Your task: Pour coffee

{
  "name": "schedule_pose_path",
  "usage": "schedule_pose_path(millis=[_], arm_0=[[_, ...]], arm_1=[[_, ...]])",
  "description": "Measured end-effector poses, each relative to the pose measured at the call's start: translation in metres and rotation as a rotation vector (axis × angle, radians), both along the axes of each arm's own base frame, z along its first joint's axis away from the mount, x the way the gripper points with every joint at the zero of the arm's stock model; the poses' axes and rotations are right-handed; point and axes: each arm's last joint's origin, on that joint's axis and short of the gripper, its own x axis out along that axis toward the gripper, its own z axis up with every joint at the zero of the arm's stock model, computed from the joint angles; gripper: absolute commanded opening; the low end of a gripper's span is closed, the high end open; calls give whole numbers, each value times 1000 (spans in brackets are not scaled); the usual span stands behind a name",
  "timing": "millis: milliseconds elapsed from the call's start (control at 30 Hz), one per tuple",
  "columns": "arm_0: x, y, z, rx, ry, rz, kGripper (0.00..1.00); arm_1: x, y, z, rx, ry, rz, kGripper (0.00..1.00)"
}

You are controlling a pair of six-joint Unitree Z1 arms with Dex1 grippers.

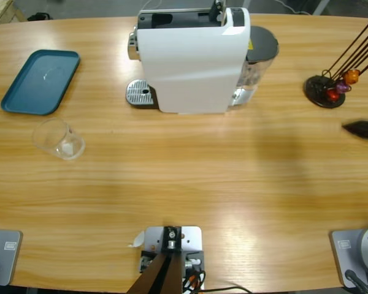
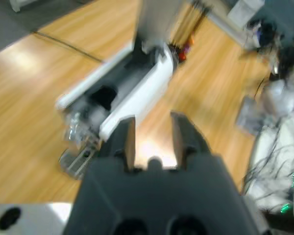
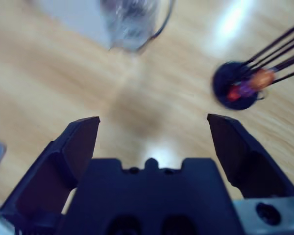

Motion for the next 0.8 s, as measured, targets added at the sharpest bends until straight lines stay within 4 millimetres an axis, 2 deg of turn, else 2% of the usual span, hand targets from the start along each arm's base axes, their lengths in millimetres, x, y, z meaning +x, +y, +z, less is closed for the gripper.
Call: schedule_pose_path(millis=[100,233,333,400,600,800], arm_0=[[-35,27,-8,73,-96,-23,996],[-80,64,-23,188,-159,-14,996],[-99,81,-34,240,-167,15,996],[-106,87,-38,255,-168,30,996],[-109,90,-43,256,-145,46,996],[-110,90,-43,255,-146,46,996]], arm_1=[[11,2,-9,49,-61,-100,961],[31,-1,-36,40,-58,-309,932],[47,-8,-51,1,-39,-472,804],[57,-9,-60,-35,-48,-534,762],[79,-4,-95,-58,-82,-587,759],[84,-9,-106,-64,-109,-616,756]])
